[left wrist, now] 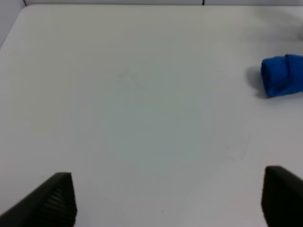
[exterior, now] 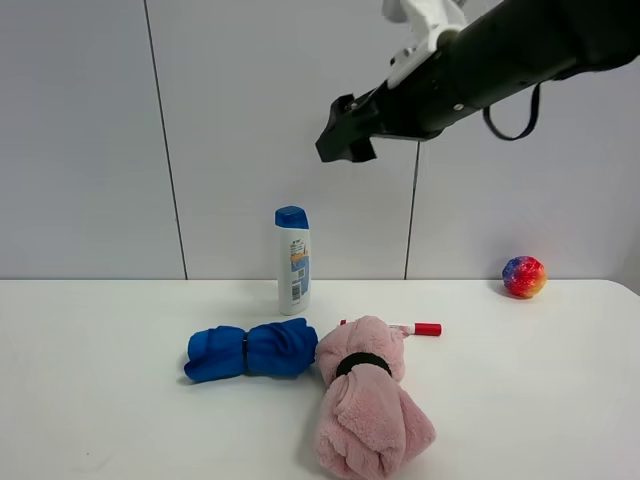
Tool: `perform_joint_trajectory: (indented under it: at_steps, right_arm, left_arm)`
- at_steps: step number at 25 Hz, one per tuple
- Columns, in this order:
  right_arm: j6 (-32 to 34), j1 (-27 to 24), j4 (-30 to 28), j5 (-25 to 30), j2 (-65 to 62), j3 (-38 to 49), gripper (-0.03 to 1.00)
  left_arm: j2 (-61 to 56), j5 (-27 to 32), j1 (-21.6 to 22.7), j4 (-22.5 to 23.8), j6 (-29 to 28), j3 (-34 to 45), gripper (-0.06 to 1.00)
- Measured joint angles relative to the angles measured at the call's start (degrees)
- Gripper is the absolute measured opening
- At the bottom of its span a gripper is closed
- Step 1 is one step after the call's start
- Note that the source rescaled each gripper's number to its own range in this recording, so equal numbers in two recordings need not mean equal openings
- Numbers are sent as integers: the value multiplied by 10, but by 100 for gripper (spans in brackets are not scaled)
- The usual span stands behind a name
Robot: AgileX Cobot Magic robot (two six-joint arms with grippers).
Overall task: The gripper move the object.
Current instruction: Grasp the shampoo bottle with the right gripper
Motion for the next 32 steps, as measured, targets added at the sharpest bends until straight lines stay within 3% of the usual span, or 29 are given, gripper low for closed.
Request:
perform_joint_trajectory:
  at_steps: [6,12,19,32]
  right_arm:
    - [2,1,0,-21,125,-83,100]
    - [2,1,5,-81,205,-99,100]
    - [3,7,9,-59,268,-150,100]
    - [3,13,9,-102,358,-227,100]
  left_arm:
    - [0,0,0,0,0,0,100]
    - [0,0,0,0,0,0,100]
    - [0,0,0,0,0,0,100]
    - [0,0,0,0,0,0,100]
